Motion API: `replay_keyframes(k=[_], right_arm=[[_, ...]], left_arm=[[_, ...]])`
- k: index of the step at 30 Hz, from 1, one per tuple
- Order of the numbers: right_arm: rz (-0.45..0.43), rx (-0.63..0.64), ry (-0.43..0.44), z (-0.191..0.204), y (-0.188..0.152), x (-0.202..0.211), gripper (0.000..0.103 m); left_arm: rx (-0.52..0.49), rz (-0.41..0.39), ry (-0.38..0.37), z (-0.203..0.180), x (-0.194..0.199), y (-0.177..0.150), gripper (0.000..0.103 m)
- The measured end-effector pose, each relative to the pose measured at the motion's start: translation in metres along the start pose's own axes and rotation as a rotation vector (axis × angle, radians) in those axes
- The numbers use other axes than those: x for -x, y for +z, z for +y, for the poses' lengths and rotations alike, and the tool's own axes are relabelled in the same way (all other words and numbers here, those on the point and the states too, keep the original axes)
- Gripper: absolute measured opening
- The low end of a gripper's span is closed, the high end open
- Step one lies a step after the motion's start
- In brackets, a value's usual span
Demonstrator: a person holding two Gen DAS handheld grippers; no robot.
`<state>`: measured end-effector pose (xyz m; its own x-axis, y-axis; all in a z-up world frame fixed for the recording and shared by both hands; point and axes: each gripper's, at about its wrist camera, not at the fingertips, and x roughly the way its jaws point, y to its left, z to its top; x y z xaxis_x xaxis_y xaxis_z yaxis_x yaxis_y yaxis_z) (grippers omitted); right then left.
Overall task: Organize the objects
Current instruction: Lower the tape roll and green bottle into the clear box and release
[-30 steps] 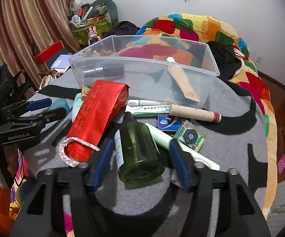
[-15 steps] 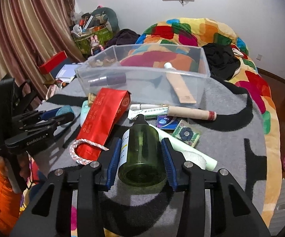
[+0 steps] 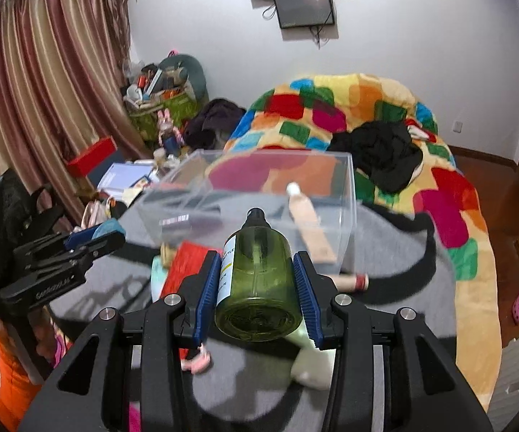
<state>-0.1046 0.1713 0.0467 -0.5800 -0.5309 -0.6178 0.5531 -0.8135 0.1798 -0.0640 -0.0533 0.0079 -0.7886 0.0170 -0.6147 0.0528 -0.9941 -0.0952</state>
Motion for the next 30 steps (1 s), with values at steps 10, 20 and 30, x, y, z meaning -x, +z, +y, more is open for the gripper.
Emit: replay_keyframes(k=[10, 20, 30], right_arm=[[0.011, -0.016, -0.012, 0.002, 0.036, -0.043, 0.038], [0.171, -0.054, -0.070, -0.028, 0.053, -0.112, 0.038], [0.237, -0.027, -0.081, -0.031, 0.046, -0.132, 0.038]], left_arm=[[-0.017, -0.034, 0.024, -0.002, -0.017, 0.040, 0.039], [-0.028, 0.101, -0.005, -0.002, -0.075, 0.062, 0.039], [-0.057, 0.190, 0.001, -0.007, -0.116, 0.063, 0.039]])
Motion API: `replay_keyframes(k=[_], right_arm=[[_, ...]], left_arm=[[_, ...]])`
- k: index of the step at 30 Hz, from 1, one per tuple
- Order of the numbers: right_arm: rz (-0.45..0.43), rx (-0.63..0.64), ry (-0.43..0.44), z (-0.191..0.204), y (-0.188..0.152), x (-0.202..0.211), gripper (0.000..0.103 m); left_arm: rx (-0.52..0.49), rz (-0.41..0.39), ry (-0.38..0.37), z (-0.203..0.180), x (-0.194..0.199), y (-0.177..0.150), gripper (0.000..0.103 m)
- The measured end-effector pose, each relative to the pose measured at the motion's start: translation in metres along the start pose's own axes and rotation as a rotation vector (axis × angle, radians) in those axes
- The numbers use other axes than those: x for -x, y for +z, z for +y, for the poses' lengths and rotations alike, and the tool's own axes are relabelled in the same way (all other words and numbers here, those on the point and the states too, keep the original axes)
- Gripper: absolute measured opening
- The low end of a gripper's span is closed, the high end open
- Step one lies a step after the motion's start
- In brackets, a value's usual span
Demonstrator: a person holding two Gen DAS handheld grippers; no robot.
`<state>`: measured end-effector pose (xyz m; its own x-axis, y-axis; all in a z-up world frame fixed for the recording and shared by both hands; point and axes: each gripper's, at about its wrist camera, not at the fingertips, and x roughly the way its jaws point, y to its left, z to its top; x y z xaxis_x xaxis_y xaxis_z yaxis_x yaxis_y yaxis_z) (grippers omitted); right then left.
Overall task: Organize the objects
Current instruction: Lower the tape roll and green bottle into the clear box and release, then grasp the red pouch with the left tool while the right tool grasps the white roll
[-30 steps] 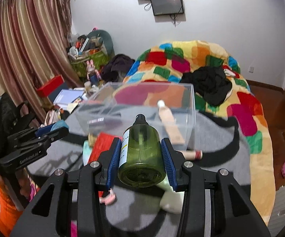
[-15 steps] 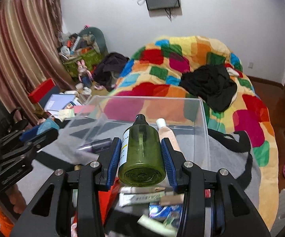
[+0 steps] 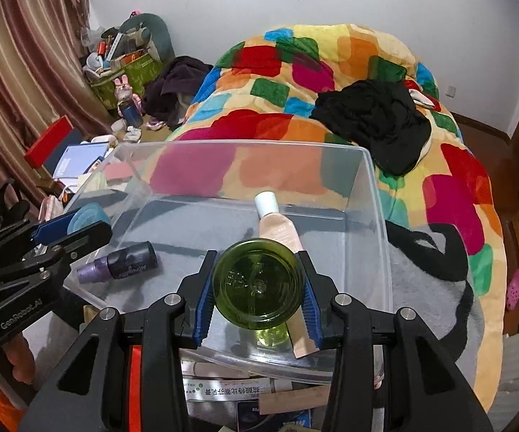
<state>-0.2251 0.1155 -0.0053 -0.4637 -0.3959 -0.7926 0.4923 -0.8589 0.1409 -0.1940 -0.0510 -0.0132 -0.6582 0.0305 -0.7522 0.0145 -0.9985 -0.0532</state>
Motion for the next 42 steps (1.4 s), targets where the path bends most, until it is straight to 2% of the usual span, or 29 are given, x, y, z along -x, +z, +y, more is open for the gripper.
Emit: replay_keyframes(k=[5, 10, 12, 16, 19, 21, 23, 24, 27, 35, 42], right_arm=[[0.016, 0.022, -0.002, 0.003, -0.002, 0.002, 0.039], [0.007, 0.008, 0.005, 0.000, -0.006, 0.011, 0.054], [-0.004, 0.005, 0.007, -0.001, -0.008, 0.017, 0.055], [-0.024, 0.004, 0.018, -0.002, -0.012, 0.030, 0.055], [-0.049, 0.017, 0.002, -0.002, -0.017, 0.042, 0.055], [-0.068, 0.022, -0.002, -0.002, -0.022, 0.052, 0.056], [-0.088, 0.019, 0.001, -0.004, -0.027, 0.062, 0.062], [-0.106, 0.013, 0.001, -0.006, -0.031, 0.069, 0.070], [-0.137, 0.006, -0.011, -0.009, -0.040, 0.083, 0.077], [-0.136, -0.011, -0.021, -0.016, -0.070, 0.095, 0.080], [-0.057, -0.050, -0.003, -0.029, -0.112, 0.087, 0.080]], left_arm=[[-0.013, 0.017, -0.020, -0.004, -0.001, -0.003, 0.039], [-0.008, 0.017, -0.043, -0.005, 0.005, -0.005, 0.048], [-0.011, 0.008, -0.044, -0.007, 0.009, -0.006, 0.056], [-0.024, -0.019, -0.049, -0.012, 0.022, -0.011, 0.063], [-0.035, -0.038, -0.040, -0.018, 0.032, -0.014, 0.077], [-0.042, -0.060, -0.034, -0.021, 0.041, -0.018, 0.083], [-0.049, -0.079, -0.025, -0.025, 0.049, -0.022, 0.091], [-0.051, -0.088, -0.022, -0.027, 0.052, -0.024, 0.094], [-0.068, -0.107, -0.008, -0.033, 0.061, -0.032, 0.096], [-0.068, -0.107, 0.004, -0.043, 0.068, -0.056, 0.098], [-0.100, -0.004, -0.025, -0.059, 0.041, -0.077, 0.098]])
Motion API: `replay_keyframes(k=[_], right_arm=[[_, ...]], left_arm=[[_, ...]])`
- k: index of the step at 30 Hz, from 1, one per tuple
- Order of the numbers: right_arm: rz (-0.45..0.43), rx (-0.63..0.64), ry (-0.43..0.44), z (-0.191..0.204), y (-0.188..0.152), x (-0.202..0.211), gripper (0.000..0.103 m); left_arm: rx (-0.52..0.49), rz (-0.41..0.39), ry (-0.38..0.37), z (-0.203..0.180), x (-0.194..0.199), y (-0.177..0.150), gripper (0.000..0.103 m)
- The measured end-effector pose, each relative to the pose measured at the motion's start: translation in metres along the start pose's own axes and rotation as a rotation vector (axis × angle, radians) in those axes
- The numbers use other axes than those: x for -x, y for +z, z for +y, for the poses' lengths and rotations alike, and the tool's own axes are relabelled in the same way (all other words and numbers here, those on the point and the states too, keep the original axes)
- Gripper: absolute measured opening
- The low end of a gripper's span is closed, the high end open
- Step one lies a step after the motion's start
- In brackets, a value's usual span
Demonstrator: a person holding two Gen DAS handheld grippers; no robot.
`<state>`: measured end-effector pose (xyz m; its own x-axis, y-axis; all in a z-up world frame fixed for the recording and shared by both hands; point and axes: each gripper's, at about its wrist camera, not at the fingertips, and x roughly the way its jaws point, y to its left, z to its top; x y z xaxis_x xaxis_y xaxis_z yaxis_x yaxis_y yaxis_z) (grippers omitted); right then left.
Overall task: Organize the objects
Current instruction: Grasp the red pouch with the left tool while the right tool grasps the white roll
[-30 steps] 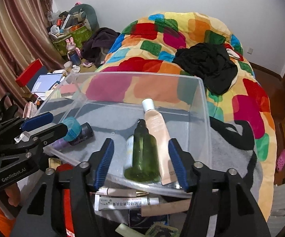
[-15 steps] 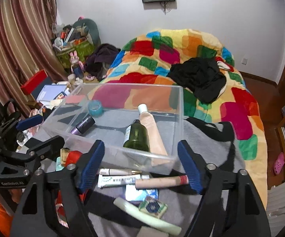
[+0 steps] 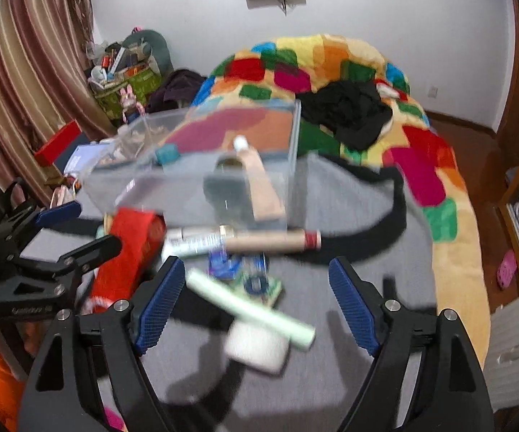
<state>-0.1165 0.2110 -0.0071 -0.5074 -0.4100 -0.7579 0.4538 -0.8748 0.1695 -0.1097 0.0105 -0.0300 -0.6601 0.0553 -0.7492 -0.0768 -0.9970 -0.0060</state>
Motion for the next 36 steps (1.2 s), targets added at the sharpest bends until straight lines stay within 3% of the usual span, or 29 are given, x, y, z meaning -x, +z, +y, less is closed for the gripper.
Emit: replay_keyframes(k=[8, 12, 15, 16, 19, 36], right_arm=[[0.032, -0.038, 0.001, -0.005, -0.030, -0.007, 0.077], [0.033, -0.012, -0.009, -0.001, -0.037, -0.005, 0.050], [0.029, -0.010, 0.002, 0.000, -0.040, -0.002, 0.039], [0.028, -0.010, 0.003, 0.000, -0.040, -0.001, 0.039], [0.018, -0.005, 0.002, 0.001, -0.040, 0.000, 0.038], [-0.092, 0.011, 0.033, 0.018, -0.001, 0.021, 0.038]], left_arm=[[-0.013, 0.039, -0.014, -0.011, -0.012, 0.003, 0.098], [-0.007, 0.060, 0.002, -0.012, -0.022, 0.008, 0.097], [-0.004, 0.080, -0.010, -0.011, -0.028, 0.008, 0.070], [-0.002, 0.089, -0.019, -0.011, -0.029, 0.007, 0.061], [0.012, 0.085, -0.035, -0.008, -0.028, 0.005, 0.055], [0.068, -0.095, -0.044, 0.012, 0.030, 0.017, 0.054]])
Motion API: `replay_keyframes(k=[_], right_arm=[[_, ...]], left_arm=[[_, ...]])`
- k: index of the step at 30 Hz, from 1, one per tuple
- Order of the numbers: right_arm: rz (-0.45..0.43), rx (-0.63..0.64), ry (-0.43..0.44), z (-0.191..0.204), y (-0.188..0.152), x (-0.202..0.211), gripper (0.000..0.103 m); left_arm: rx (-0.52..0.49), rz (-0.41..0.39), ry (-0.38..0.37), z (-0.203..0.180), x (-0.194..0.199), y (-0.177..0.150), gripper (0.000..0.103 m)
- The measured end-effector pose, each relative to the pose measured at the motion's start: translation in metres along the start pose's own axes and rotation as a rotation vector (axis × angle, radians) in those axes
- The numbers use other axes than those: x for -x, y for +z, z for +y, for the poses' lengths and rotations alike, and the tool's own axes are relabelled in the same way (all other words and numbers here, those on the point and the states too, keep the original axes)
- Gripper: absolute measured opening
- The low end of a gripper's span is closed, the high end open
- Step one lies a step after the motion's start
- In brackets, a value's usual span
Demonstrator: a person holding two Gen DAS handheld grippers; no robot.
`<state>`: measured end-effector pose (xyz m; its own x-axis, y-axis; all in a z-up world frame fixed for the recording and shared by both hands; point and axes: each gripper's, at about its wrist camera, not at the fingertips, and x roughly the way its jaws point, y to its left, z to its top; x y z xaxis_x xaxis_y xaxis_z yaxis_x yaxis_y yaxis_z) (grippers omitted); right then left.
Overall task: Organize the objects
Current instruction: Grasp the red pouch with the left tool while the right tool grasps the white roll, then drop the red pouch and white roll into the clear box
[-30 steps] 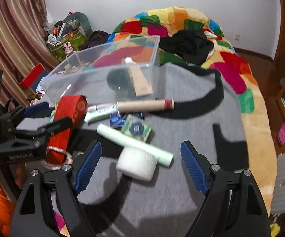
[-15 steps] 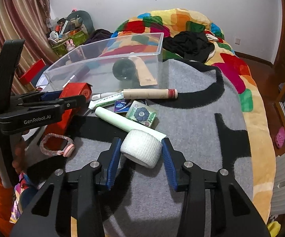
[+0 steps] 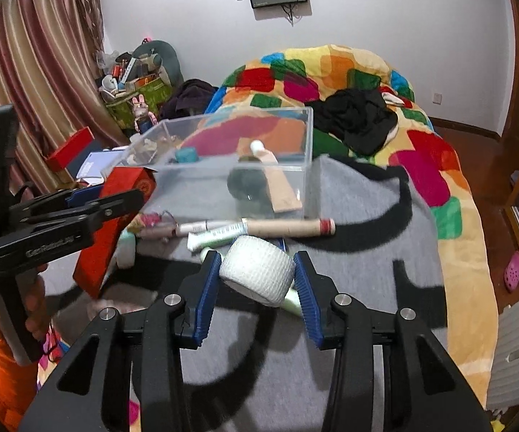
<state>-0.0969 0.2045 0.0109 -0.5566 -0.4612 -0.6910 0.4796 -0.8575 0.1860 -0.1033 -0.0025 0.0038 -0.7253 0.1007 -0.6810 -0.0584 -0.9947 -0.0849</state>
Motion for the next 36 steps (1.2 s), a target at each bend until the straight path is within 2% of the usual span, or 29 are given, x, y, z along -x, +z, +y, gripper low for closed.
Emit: replay_keyframes(k=[7, 13, 17, 21, 27, 30, 36], right_arm=[[-0.046, -0.007, 0.021, 0.009, 0.032, -0.006, 0.038], [-0.069, 0.010, 0.007, 0.021, 0.057, -0.018, 0.038], [-0.051, 0.012, 0.007, 0.025, 0.073, -0.036, 0.038], [0.000, -0.001, 0.013, 0.025, 0.086, -0.063, 0.038], [0.074, -0.016, 0.033, 0.024, 0.094, -0.094, 0.038], [0.113, -0.010, 0.048, 0.026, 0.093, -0.108, 0.038], [0.159, 0.013, 0.063, 0.031, 0.095, -0.124, 0.039]], left_arm=[[0.051, -0.080, -0.003, 0.019, 0.024, 0.021, 0.054], [0.062, -0.094, 0.012, 0.029, 0.024, 0.040, 0.054], [0.069, -0.055, 0.000, 0.035, 0.009, 0.052, 0.054], [0.078, 0.019, -0.006, 0.042, -0.017, 0.063, 0.054], [0.053, 0.116, 0.024, 0.046, -0.049, 0.066, 0.054], [0.049, 0.162, 0.005, 0.049, -0.060, 0.066, 0.054], [0.071, 0.181, -0.027, 0.053, -0.063, 0.068, 0.055]])
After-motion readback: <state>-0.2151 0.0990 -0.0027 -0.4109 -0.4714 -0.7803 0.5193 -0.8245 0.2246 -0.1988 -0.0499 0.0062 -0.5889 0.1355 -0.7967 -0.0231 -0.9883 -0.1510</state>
